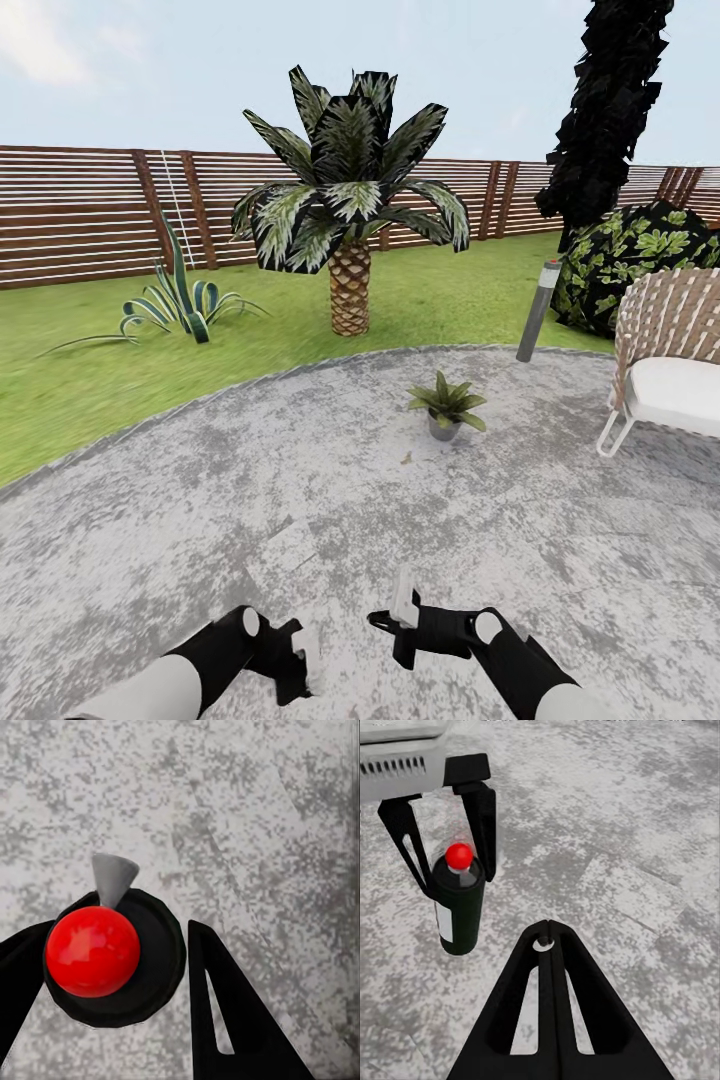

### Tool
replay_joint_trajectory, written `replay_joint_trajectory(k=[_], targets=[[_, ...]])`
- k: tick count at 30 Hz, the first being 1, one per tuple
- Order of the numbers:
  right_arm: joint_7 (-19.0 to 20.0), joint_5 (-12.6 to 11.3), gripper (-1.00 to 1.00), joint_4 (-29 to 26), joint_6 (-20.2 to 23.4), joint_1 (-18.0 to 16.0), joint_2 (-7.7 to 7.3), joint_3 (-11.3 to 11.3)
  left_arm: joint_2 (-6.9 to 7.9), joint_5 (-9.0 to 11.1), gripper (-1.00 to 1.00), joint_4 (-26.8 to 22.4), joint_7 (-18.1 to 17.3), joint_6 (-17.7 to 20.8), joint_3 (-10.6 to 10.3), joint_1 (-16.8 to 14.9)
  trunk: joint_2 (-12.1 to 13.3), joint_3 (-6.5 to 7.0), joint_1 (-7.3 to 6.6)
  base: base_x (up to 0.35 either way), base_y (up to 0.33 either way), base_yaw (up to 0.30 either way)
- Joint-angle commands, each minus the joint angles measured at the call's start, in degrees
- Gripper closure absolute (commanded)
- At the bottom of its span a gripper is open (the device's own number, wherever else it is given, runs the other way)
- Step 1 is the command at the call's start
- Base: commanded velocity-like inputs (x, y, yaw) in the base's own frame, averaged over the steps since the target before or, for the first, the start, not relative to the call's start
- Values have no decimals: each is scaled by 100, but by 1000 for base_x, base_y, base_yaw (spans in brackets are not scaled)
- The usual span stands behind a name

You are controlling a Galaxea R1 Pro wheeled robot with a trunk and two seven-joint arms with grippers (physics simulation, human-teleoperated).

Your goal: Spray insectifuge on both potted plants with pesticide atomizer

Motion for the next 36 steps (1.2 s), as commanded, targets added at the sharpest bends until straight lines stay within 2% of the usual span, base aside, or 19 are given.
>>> replay_joint_trajectory(k=[1,8,13,24,36], targets=[[-2,42,100,-4,-22,-2,5,-5,-19,-64,100,-3,-3,-61,-18,-1,-2,-5,-1,0,0,0],[-2,47,100,2,-23,-2,53,-5,-46,-56,100,-37,-3,-101,-49,0,-2,-5,-1,0,0,0],[-2,47,100,5,-27,-2,71,3,-73,-52,100,-404,-6,-32,-36,54,-2,-5,-1,0,0,0],[-2,50,100,5,-29,-2,172,5,-126,-48,100,-424,15,-44,-35,53,-2,-5,-1,0,0,0],[-2,51,100,13,-30,-2,176,4,-165,23,100,-445,-13,-138,12,44,-2,-5,-1,0,0,0]])
